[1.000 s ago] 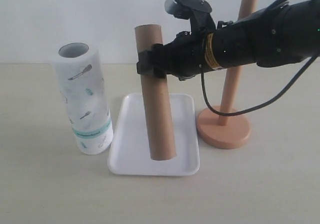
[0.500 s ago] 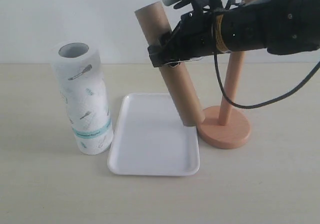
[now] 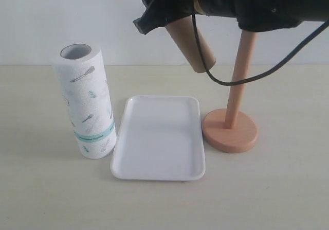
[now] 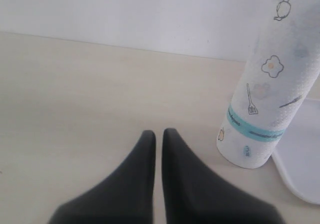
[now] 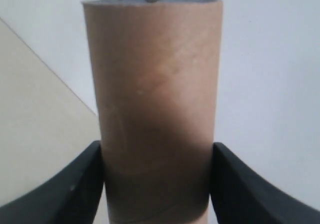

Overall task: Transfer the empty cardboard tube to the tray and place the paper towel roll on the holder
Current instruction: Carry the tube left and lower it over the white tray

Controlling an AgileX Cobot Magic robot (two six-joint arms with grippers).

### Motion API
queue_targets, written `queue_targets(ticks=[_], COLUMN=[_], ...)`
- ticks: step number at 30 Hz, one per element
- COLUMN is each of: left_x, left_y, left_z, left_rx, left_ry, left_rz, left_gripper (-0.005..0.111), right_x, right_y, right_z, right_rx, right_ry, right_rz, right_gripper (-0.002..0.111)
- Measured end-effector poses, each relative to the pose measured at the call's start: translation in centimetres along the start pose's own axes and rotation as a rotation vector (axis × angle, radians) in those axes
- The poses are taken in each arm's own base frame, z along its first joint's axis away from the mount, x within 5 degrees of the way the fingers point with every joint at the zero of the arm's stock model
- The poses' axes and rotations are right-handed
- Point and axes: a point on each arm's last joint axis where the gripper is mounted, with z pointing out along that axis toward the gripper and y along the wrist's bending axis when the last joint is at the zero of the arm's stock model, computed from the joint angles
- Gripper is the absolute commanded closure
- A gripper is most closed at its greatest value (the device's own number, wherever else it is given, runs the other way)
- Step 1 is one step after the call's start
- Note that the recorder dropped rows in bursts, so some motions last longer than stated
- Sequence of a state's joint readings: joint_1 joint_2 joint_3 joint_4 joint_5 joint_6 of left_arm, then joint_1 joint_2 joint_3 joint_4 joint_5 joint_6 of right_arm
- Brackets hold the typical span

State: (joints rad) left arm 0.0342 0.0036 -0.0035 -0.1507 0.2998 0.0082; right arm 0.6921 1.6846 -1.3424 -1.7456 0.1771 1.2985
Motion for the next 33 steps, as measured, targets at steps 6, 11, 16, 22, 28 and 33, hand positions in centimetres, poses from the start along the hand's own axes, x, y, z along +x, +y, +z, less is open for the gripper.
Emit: queue_targets(ticks=[6,11,16,22,28,33], left_x=[0.0,0.0,0.0,0.0,0.0,0.0], left_y=[0.0,0.0,0.0,0.0,0.0,0.0], left_z=[0.0,0.0,0.0,0.0,0.0,0.0], left_rx=[0.000,0.000,0.000,0.000,0.000,0.000], left_ry=[0.000,0.000,0.000,0.000,0.000,0.000], left_rz=[0.000,0.000,0.000,0.000,0.000,0.000], left_gripper=[0.102,0.102,0.102,0.102,0.102,0.102], right_x=[-0.7,-1.4,-2.6,-2.2,2.1,5.0], right_y=[0.3,-0.5,-0.4,0.2,3.0,4.6], right_z=[-0.2,-0.5,-0.9,-0.1,3.7,6.5], right_rx=[0.040,0.049,-0.032,-0.069,-0.093,-0.149], right_ry=[0.050,0.151,0.192,0.342,0.646,0.811], right_rz=[-0.015,0.061,0.212,0.347,0.393,0.577], right_gripper=[0.109,0.109,0.109,0.109,0.109,0.109])
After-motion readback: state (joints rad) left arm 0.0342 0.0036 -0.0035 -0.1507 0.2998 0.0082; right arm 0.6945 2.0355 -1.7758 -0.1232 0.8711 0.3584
